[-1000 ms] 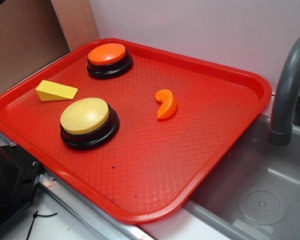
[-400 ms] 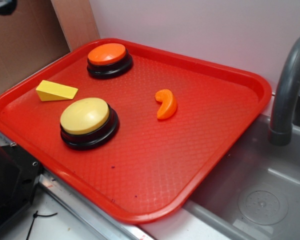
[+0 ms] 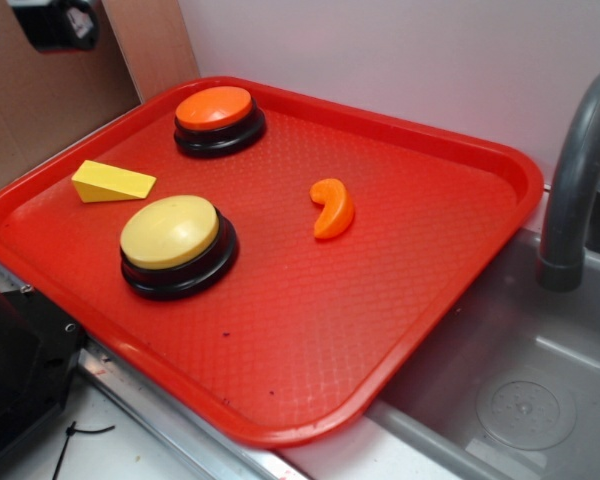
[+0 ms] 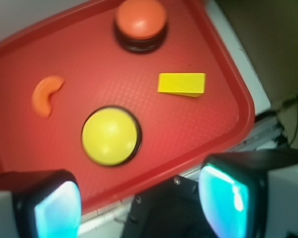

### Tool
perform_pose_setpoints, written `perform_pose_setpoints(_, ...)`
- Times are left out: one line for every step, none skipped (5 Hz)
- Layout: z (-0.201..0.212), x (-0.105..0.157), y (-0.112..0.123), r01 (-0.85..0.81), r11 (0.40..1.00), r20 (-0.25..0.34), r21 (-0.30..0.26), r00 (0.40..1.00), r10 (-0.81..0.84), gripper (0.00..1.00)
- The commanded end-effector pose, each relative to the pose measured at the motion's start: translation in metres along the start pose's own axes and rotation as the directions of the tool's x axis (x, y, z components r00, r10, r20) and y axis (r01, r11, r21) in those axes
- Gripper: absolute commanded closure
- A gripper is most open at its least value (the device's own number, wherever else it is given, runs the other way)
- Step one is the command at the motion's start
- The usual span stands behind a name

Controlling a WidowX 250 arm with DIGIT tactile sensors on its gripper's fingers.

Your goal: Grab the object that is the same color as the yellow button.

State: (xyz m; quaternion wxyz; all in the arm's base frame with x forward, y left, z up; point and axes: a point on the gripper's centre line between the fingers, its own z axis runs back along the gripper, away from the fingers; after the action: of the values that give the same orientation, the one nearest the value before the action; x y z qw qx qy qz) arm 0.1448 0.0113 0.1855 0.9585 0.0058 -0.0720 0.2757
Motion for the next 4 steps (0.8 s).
perform_pose_setpoints(-0.062,0.047,0.031,-0.481,0.877,0.057,0.013,0.876,0.480,0.00)
perform_pose_setpoints(-0.090,0.055,0.048,-0.679,0.732,0.081,0.063,0.734,0.674,0.00)
perform_pose_setpoints(-0.113,0.058,0.059,-0.839,0.541,0.126,0.062,0.544,0.829,0.00)
perform_pose_setpoints(-0.133,0.056,0.065,-0.945,0.317,0.169,0.078,0.326,0.930,0.00)
